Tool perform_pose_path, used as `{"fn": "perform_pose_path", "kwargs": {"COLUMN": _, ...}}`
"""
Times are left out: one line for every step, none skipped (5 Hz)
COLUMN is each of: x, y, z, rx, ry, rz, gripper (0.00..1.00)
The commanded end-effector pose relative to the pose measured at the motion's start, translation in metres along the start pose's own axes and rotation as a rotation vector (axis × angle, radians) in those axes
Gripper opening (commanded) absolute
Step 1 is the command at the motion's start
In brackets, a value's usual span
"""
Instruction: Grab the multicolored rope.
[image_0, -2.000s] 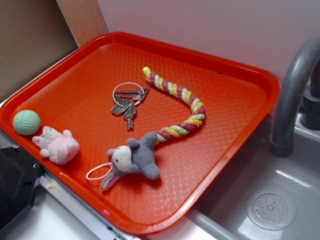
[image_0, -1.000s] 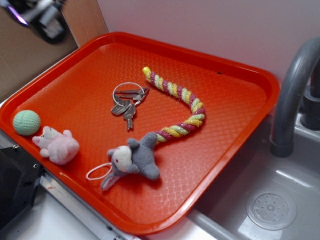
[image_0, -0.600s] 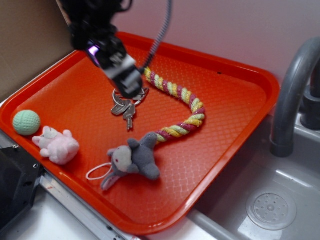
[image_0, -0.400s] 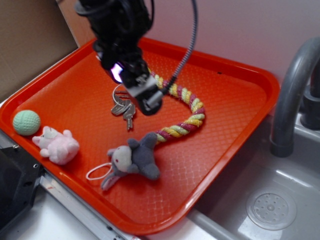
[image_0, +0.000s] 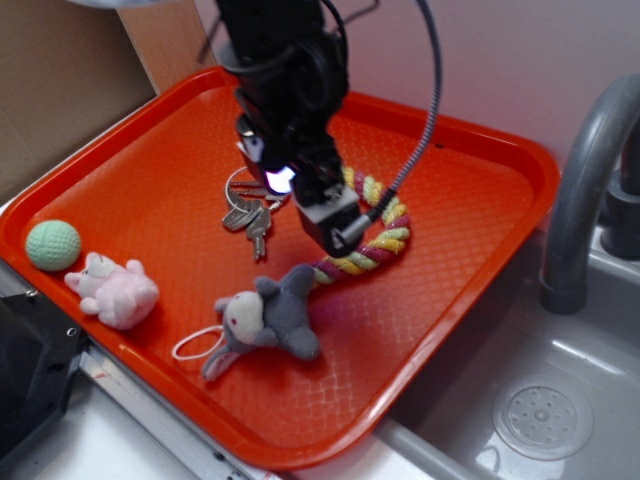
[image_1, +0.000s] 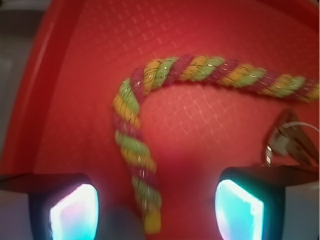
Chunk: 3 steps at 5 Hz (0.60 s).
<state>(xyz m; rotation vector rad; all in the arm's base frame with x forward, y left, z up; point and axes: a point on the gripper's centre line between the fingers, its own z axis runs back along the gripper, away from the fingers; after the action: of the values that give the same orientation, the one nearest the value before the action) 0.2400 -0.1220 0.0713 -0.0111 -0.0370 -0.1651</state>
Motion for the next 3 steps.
{"fn": "perform_pose_path", "kwargs": {"x": 0.017, "y": -0.010, "z": -0.023, "rx": -0.021, "ry": 0.013, "rz": -0.060, "gripper": 1.00}}
{"fn": "perform_pose_path", "kwargs": {"x": 0.014, "y": -0.024, "z": -0.035, "rx": -0.022, "ry": 0.030, "rz": -0.126, "gripper": 1.00}}
{"fn": "perform_pose_path", "kwargs": {"x": 0.011, "y": -0.026, "z": -0.045, "rx": -0.004, "ry": 0.061, "rz": -0.139, "gripper": 1.00}}
